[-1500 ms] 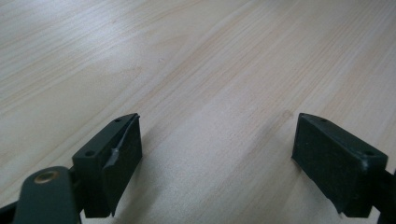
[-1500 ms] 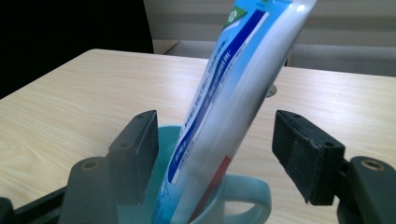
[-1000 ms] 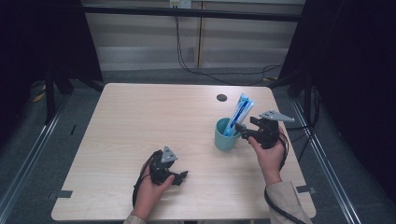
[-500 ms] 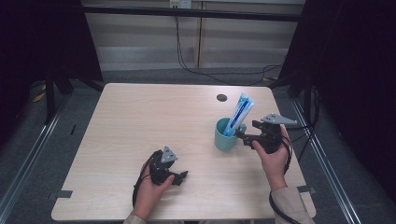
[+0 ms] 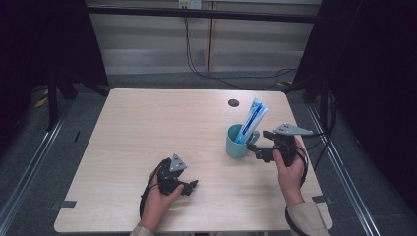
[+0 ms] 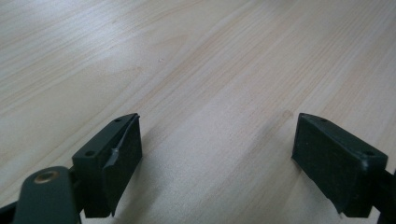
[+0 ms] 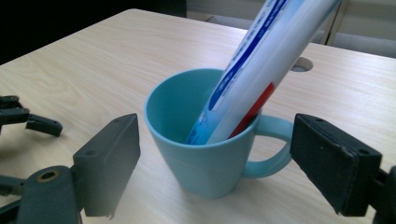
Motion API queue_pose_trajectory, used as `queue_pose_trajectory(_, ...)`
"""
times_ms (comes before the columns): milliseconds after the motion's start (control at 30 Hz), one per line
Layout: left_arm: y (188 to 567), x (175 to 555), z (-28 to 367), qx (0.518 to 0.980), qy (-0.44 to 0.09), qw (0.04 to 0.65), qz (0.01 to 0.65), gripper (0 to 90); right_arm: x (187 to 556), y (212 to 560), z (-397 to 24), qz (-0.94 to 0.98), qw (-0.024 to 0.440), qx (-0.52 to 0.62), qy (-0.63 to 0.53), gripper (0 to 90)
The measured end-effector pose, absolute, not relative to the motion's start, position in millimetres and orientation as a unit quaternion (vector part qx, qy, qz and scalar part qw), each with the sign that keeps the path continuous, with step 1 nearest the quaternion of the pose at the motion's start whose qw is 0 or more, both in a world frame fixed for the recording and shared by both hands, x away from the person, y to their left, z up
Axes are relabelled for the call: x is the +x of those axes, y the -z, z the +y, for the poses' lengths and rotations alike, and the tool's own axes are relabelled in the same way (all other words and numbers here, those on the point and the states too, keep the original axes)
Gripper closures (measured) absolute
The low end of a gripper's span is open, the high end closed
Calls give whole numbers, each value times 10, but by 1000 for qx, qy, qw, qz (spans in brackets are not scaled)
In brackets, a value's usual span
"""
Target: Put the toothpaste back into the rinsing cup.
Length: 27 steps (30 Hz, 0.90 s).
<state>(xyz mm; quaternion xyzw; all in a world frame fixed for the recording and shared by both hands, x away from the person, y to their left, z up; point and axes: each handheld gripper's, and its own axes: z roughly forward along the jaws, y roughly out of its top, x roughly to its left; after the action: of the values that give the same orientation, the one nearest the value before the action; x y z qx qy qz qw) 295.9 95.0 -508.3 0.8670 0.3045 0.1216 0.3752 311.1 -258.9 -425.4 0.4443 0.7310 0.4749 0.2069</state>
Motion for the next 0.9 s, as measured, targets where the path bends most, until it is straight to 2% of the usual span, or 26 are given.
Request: queue_pose_trajectory(900, 5082, 2960, 951, 868, -122, 374, 304, 153, 2907, 4466, -2489, 757, 166, 418, -474, 156)
